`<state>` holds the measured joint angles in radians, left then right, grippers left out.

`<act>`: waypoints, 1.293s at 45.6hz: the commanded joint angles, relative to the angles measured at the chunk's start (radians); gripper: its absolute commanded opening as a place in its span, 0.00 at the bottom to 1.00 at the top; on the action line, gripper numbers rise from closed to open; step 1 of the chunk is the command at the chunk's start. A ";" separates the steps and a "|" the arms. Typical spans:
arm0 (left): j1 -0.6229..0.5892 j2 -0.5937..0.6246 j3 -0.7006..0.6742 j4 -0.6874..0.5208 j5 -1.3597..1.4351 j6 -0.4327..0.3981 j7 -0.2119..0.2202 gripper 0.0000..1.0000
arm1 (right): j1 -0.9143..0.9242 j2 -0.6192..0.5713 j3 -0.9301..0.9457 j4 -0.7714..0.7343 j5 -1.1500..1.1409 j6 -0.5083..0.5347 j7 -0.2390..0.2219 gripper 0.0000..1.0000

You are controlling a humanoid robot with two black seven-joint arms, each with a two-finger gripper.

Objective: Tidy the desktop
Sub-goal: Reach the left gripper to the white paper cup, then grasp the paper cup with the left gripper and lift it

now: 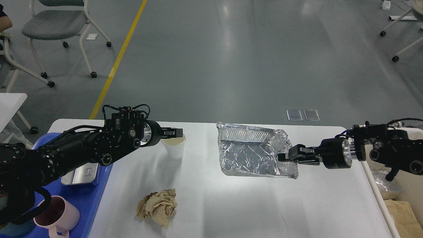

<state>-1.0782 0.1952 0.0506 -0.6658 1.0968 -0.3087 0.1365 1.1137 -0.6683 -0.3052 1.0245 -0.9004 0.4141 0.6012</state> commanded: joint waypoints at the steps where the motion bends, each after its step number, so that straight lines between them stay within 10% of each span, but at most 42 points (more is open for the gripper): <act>1: 0.000 0.007 -0.002 0.000 -0.003 -0.041 0.002 0.64 | -0.003 -0.002 0.000 0.000 0.000 0.000 0.000 0.00; 14: -0.009 0.020 -0.003 0.002 -0.015 -0.185 0.002 0.27 | -0.005 -0.002 0.001 0.000 0.000 0.000 0.000 0.00; 33: -0.016 0.020 -0.014 0.015 -0.020 -0.227 -0.011 0.01 | -0.005 -0.005 0.001 0.000 0.000 0.000 0.000 0.00; 59: -0.075 0.090 -0.089 0.005 -0.084 -0.331 -0.049 0.00 | -0.005 -0.005 0.001 0.000 0.000 0.002 0.000 0.00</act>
<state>-1.1163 0.2563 0.0029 -0.6542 1.0239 -0.5912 0.0872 1.1086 -0.6735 -0.3037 1.0247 -0.9005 0.4143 0.6013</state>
